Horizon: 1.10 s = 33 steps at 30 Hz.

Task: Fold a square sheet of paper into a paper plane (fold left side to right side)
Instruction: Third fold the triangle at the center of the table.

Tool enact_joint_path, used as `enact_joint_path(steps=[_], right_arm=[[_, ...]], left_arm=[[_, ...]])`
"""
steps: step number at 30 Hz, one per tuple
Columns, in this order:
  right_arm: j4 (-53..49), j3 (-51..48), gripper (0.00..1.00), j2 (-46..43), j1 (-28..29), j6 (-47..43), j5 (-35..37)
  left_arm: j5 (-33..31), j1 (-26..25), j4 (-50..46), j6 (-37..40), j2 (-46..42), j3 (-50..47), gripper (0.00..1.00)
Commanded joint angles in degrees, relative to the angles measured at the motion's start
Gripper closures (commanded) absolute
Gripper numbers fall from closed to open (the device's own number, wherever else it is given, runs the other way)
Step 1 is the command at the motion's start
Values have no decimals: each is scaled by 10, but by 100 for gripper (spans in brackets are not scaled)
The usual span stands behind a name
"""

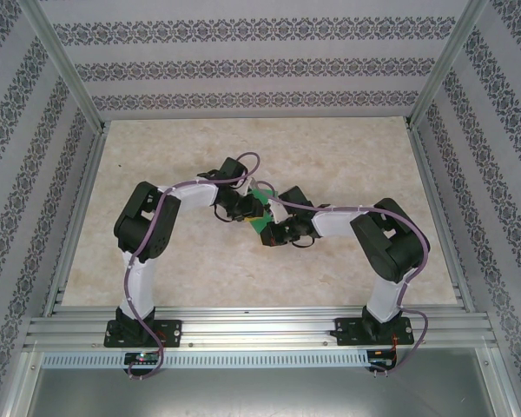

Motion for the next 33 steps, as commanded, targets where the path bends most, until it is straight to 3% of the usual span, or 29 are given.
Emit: enact_joint_path(steps=[1,10,20,33], right_arm=[[-64,-30,96,-1,-6,-9,33],[-28,-31,95,-63,-10,45,17],[99,-33,95,-67,-13,252,19],[78,13,95,1,-12,293,46]], left_arm=[[-50,-1,-11,10,25,0,70],[-40,-1,15,-20,17,-33,71],[-41,-5,60,-88,-2,-72,72],[-43,-7,55,-89,-1,-65,72]])
